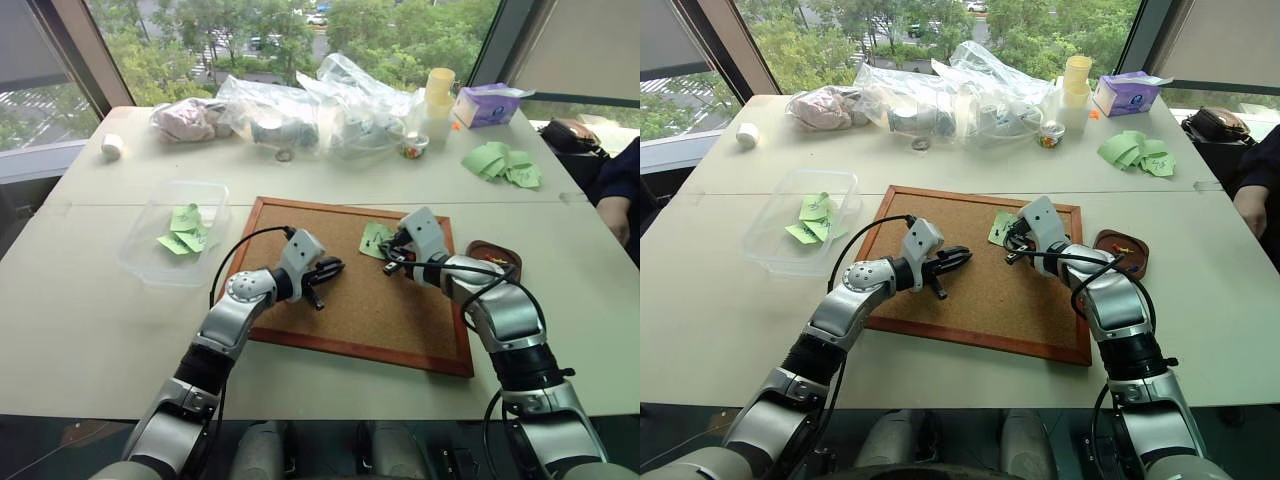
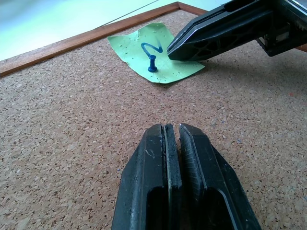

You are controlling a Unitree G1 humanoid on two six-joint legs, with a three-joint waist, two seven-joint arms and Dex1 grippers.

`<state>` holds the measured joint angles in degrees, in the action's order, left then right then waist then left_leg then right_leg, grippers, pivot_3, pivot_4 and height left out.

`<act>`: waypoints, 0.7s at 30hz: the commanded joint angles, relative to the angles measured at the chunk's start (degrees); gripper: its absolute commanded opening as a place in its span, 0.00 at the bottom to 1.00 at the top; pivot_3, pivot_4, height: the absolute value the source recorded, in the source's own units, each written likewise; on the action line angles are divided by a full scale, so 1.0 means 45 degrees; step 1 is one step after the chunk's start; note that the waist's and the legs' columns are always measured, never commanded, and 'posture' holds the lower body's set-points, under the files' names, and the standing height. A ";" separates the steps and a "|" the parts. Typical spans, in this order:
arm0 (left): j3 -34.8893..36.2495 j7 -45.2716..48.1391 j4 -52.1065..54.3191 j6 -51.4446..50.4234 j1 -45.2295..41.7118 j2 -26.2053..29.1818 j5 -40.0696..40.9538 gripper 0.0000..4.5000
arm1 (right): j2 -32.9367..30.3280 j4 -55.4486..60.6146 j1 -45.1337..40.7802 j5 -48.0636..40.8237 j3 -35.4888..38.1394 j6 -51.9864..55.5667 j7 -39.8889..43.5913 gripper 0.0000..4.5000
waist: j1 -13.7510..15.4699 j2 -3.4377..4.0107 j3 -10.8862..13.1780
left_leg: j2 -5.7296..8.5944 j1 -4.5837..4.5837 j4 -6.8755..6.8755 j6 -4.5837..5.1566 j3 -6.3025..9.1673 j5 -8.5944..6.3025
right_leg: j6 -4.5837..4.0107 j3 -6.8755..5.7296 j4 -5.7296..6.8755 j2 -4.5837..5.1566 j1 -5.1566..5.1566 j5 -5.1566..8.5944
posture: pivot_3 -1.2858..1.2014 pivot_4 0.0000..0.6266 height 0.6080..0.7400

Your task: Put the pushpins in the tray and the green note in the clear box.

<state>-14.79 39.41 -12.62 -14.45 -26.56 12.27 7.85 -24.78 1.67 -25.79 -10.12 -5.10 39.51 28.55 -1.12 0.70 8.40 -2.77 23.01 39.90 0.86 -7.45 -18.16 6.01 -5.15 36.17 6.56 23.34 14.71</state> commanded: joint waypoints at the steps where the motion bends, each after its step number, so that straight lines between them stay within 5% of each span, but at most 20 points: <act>1: 0.0065 -0.0180 -0.0543 -0.0254 0.0417 0.0285 -0.0389 0.11 | 0.0024 0.0356 -0.0041 -0.0016 0.0104 -0.0128 0.0063 0.01 | 0.0001 0.0000 0.0000 | 0.0000 0.0000 0.0000 0.0000 0.0001 0.0000 | 0.0000 0.0000 0.0000 0.0000 0.0000 0.0000 | 0.52 0.24 1.00; 12: -0.0027 -0.0275 -0.0790 -0.0179 0.0400 0.0353 -0.0600 0.11 | -0.0464 0.2164 -0.0170 -0.1044 0.3560 0.1360 -0.1456 0.01 | 0.0032 0.0000 0.0000 | -0.0003 0.0009 0.0000 0.0010 0.0002 -0.0006 | 0.0000 0.0000 -0.0002 0.0004 0.0007 0.0000 | 0.52 0.24 1.00; 21: -0.0049 -0.0222 -0.1166 0.0019 0.0133 0.0268 -0.0623 0.11 | -0.1552 0.2582 0.2056 -0.1341 0.6178 0.2552 -0.1985 0.01 | 0.0035 0.0004 -0.0002 | -0.0001 0.0002 -0.0003 0.0053 0.0001 -0.0030 | -0.0001 0.0001 -0.0004 0.0007 0.0001 0.0000 | 0.52 0.24 1.00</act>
<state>-15.04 39.35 -13.97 -13.25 -27.15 12.35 7.41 -30.85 11.35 -16.34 -15.06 21.17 50.64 19.58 -0.96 0.71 8.39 -2.78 23.00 39.88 1.10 -7.45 -18.29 6.00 -5.15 36.16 6.59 23.34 14.71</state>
